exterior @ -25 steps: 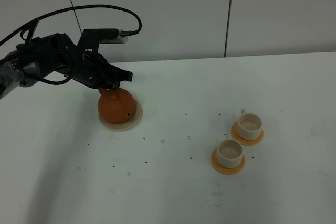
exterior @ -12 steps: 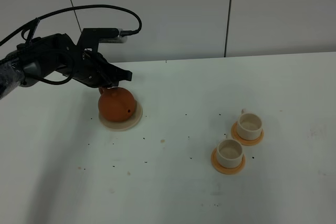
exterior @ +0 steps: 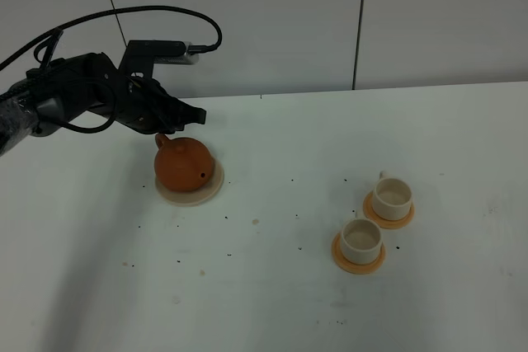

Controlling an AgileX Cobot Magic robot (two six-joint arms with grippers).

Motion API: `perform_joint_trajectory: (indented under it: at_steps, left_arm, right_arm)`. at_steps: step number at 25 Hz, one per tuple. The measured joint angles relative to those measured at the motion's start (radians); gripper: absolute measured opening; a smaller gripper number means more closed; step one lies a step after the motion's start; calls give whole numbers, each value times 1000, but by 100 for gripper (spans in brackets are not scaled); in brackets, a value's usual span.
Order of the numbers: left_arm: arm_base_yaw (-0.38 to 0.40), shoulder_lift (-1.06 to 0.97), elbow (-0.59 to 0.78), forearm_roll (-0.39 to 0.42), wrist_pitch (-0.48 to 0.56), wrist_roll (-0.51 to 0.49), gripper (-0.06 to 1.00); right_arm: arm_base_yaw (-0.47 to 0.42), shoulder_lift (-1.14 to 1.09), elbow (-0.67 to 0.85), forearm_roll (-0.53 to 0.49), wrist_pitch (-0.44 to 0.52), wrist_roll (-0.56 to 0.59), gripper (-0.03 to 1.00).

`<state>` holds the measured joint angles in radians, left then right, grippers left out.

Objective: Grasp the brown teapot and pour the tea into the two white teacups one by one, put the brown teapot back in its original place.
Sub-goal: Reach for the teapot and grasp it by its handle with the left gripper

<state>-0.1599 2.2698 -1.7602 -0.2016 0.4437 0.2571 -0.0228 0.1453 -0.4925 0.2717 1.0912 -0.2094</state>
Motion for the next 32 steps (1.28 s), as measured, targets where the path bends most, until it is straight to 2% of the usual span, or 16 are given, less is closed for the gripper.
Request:
perform_joint_trajectory:
  at_steps: [7, 11, 32]
  left_arm:
    - [0, 0, 0, 124, 1, -94, 24]
    - [0, 0, 0, 166, 15, -107, 24]
    - [1, -3, -2, 214, 81, -156, 24]
  right_arm:
    - [0, 0, 0, 0, 0, -1, 31]
    - [0, 0, 0, 0, 0, -1, 31]
    - [0, 0, 0, 0, 0, -1, 31]
